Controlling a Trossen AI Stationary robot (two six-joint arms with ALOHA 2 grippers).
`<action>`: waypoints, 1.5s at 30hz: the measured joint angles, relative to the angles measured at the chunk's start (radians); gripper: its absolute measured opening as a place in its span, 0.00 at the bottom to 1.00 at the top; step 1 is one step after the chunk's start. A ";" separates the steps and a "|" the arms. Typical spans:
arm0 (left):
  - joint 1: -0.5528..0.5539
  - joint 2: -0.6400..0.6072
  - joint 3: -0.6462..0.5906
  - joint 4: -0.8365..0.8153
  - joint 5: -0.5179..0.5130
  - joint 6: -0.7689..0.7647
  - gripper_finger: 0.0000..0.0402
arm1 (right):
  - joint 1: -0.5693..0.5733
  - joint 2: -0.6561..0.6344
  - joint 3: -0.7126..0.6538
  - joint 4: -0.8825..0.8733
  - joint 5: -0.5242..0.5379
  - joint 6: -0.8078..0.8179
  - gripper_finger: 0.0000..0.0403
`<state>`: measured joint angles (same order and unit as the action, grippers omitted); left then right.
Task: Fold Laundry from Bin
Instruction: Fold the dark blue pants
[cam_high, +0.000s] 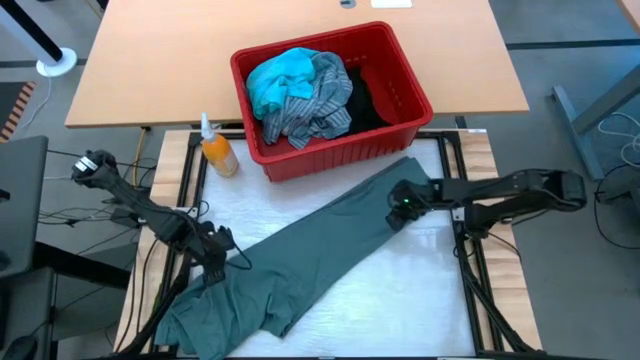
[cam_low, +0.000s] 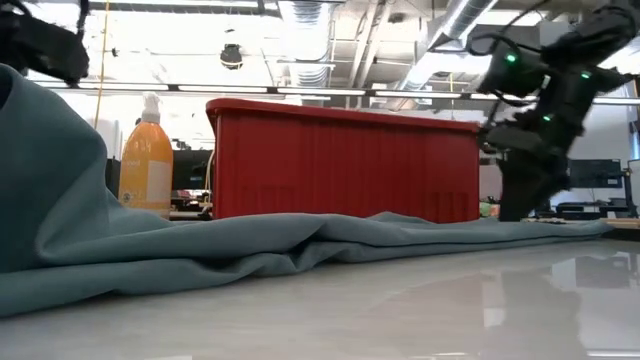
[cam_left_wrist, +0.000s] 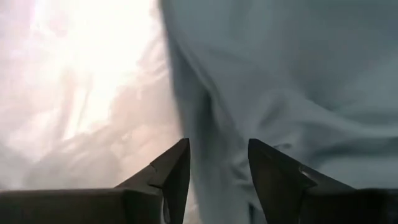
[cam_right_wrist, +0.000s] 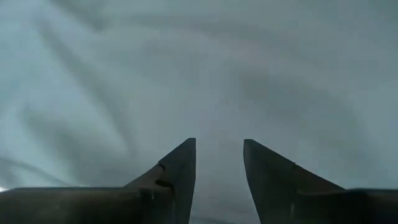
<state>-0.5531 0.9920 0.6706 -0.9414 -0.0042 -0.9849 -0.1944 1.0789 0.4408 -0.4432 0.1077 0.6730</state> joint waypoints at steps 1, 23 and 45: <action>0.014 0.000 0.013 -0.029 0.000 0.017 0.37 | -0.005 -0.017 -0.016 -0.007 0.011 0.026 0.39; 0.341 0.360 0.060 0.669 0.038 0.340 0.38 | -0.355 -0.083 0.035 -0.133 0.141 0.020 0.41; 0.344 0.450 0.059 0.777 0.099 0.267 0.38 | -0.662 0.163 0.052 0.002 0.086 -0.473 0.67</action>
<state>-0.2089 1.4418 0.7300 -0.1642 0.0944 -0.7183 -0.8565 1.2422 0.4928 -0.4412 0.1941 0.1999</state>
